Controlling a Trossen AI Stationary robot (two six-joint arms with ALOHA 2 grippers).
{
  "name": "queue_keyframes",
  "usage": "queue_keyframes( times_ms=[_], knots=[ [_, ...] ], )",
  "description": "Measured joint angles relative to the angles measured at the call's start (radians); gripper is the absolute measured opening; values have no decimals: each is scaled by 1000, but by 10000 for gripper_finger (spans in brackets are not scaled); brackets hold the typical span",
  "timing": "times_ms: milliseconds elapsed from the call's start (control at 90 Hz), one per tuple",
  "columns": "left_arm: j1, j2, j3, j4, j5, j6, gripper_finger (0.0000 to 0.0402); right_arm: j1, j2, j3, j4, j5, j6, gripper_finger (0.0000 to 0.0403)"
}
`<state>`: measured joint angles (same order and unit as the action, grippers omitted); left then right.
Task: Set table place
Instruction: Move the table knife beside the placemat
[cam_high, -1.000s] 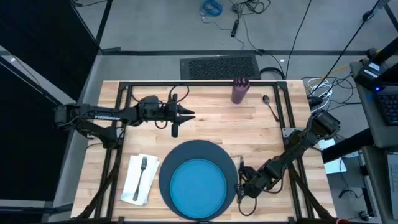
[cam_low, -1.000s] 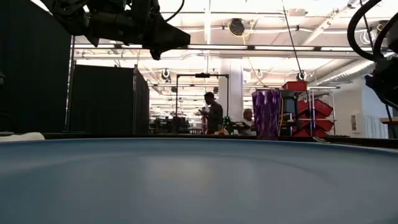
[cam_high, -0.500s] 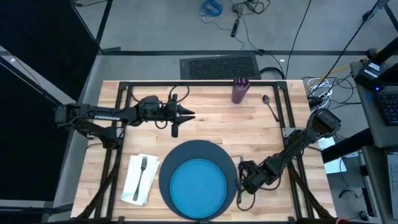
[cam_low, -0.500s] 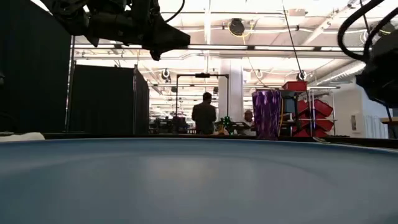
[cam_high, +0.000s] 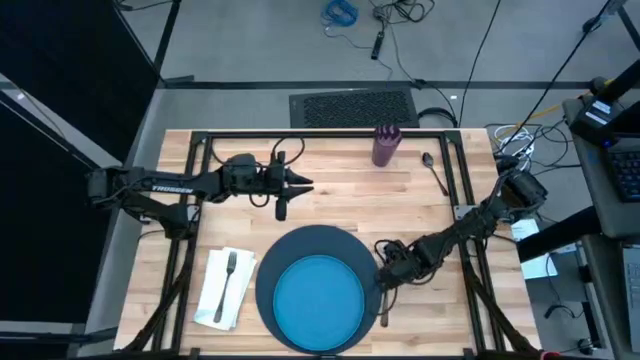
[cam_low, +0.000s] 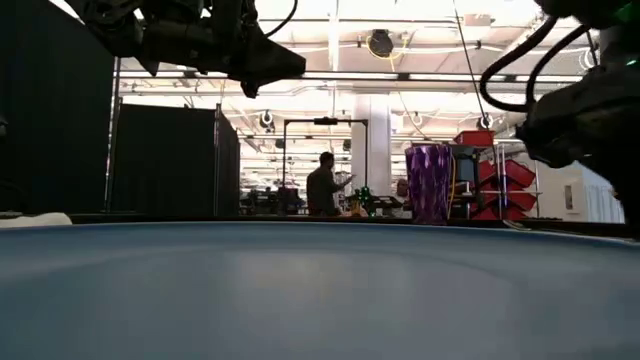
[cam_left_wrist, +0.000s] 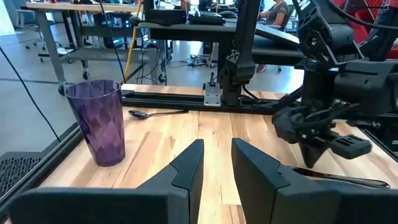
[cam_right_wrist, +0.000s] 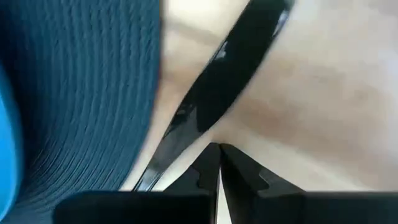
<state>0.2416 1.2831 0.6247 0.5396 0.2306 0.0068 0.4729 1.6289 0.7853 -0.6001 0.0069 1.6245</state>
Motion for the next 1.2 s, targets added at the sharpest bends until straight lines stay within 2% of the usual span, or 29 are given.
queue_keyframes(
  times_ms=[378,1200],
  knots=[
    [0,0,0,-2,0,0,68,-72,-19,-6,-43,14,-117,0],
    [0,0,0,-4,0,0,68,-73,-29,-10,21,15,-123,0]
  ],
)
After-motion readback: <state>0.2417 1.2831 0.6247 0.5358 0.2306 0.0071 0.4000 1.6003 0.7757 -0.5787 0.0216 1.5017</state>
